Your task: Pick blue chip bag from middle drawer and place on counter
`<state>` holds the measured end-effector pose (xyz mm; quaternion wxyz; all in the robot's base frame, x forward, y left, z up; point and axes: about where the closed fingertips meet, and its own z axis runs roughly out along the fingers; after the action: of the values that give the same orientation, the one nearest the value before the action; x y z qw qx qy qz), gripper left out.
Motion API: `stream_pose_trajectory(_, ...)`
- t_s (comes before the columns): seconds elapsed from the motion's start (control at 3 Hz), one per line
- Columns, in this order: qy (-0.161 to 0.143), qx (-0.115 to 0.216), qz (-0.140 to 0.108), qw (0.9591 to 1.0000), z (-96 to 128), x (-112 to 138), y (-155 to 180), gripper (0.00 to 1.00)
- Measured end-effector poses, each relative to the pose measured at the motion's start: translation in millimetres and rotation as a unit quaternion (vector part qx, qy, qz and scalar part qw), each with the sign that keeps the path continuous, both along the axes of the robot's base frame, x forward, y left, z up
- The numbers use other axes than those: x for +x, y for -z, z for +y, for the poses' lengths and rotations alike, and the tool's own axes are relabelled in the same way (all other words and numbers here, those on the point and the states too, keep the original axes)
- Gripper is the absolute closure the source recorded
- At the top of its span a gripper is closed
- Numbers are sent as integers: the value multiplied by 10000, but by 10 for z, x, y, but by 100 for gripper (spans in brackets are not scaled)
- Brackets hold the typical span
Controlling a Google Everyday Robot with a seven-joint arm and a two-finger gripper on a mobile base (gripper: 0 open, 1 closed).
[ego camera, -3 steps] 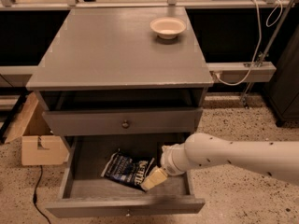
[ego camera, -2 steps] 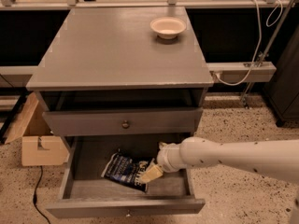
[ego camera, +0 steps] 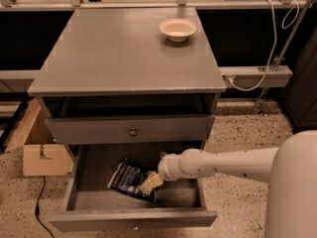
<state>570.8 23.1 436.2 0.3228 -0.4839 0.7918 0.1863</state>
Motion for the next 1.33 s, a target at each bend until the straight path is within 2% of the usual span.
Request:
stream_pose_trajectory(0.33, -90, -20, 91, 9999, 119, 6, 196, 0)
stream_pose_trajectory(1.0, -503, 96, 347, 9981, 457, -121, 485, 50)
stream_pose_trajectory(1.33, -633, 157, 282, 9975, 532, -198, 429, 73)
